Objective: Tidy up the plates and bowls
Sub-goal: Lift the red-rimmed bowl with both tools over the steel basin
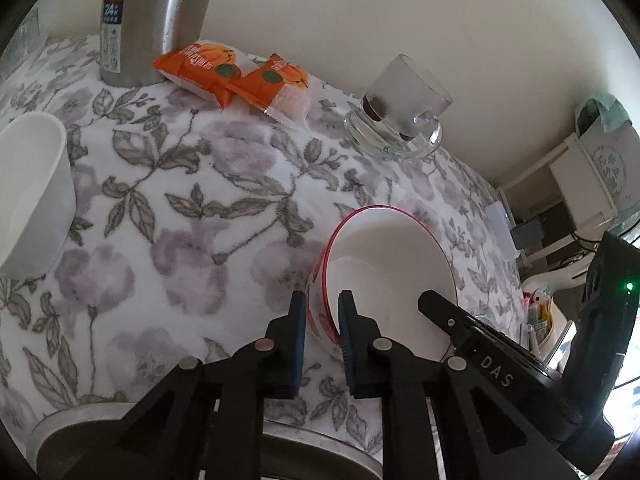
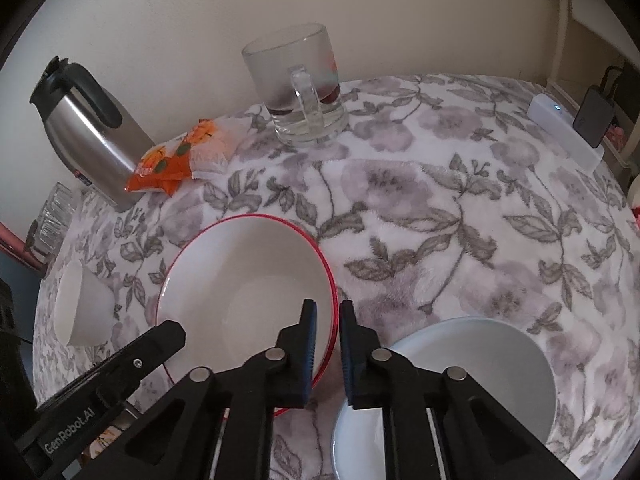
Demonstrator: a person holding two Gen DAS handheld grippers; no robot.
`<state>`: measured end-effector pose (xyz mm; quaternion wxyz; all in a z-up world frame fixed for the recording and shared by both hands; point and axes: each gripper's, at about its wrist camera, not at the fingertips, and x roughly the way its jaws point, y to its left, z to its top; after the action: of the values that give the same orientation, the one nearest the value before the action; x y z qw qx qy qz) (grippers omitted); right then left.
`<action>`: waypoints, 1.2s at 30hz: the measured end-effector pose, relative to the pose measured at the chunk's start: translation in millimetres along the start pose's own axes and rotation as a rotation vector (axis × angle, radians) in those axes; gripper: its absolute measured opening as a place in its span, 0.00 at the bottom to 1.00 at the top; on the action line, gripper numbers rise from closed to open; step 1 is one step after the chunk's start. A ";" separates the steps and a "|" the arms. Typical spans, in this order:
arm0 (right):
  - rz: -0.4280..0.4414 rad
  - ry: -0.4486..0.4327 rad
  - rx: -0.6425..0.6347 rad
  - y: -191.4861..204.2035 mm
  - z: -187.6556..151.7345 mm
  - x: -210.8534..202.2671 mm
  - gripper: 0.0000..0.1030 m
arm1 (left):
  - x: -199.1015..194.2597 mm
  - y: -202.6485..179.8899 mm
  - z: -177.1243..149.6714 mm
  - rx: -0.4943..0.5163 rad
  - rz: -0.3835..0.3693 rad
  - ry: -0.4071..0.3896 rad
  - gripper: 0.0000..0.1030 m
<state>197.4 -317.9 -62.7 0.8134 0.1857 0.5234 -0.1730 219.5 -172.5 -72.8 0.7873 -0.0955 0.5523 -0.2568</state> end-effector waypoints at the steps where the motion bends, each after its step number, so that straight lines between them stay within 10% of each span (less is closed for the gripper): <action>1: -0.003 -0.001 -0.003 0.7 -0.1 0.4 0.11 | 0.7 -0.7 0.1 0.005 -0.003 0.003 0.16; 36: 0.040 -0.117 -0.016 14.4 -18.7 -83.6 0.12 | -81.5 -44.9 -14.1 0.201 0.058 -0.113 0.14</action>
<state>156.7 -289.0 8.5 0.8474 0.1792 0.4723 -0.1632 172.1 -167.2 8.3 0.8300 -0.0143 0.4810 -0.2821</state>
